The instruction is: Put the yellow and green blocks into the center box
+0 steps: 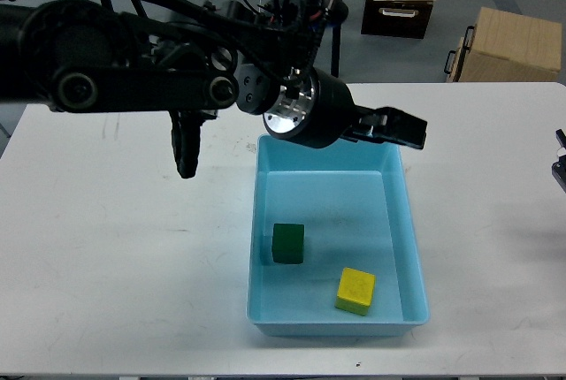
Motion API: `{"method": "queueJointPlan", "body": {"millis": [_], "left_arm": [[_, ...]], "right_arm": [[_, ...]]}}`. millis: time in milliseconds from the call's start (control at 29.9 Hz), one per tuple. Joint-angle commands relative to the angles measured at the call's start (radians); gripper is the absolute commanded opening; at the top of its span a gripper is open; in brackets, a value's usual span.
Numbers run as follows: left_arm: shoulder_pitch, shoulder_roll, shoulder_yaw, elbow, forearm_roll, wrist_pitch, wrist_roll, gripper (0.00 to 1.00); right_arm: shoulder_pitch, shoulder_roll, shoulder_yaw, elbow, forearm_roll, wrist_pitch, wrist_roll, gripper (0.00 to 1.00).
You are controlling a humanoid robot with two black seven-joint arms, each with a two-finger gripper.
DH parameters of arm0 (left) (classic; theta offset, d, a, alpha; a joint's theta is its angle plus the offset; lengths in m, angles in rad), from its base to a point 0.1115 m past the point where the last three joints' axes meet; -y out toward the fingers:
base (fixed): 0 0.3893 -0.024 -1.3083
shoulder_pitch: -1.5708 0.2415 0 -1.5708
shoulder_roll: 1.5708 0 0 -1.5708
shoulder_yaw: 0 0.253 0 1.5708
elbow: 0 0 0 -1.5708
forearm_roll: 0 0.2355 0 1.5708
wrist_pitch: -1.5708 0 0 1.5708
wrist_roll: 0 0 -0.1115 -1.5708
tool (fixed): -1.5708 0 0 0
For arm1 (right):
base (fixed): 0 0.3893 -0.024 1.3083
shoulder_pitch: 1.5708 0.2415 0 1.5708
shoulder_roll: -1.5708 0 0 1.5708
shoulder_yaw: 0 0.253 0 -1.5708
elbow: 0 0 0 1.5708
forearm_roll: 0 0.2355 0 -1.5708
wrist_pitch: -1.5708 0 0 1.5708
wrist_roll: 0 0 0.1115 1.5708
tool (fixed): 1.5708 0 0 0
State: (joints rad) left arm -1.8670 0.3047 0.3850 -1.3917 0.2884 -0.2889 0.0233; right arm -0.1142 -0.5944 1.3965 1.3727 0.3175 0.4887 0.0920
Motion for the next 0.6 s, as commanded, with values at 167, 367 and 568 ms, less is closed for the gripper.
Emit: {"method": "queueJointPlan", "body": {"millis": [167,367,568], "left_arm": [[0.152,0.312,-0.247,0.003,-0.353,-0.113,-0.077,1.00],[0.403,0.381,-0.495,0.072,-0.411,-0.184,-0.123,1.00],[0.722,0.310,-0.901,0.221,-0.485,-0.200,-0.117,1.00]], "right_arm": [[0.063,0.004,-0.024,-0.012,-0.001,0.000,0.000,1.00],[0.148,0.025,-0.082,-0.056,-0.001,0.000,0.000,1.00],[0.173,0.065,-0.088,-0.061,-0.001,0.000,0.002,1.00]]}}
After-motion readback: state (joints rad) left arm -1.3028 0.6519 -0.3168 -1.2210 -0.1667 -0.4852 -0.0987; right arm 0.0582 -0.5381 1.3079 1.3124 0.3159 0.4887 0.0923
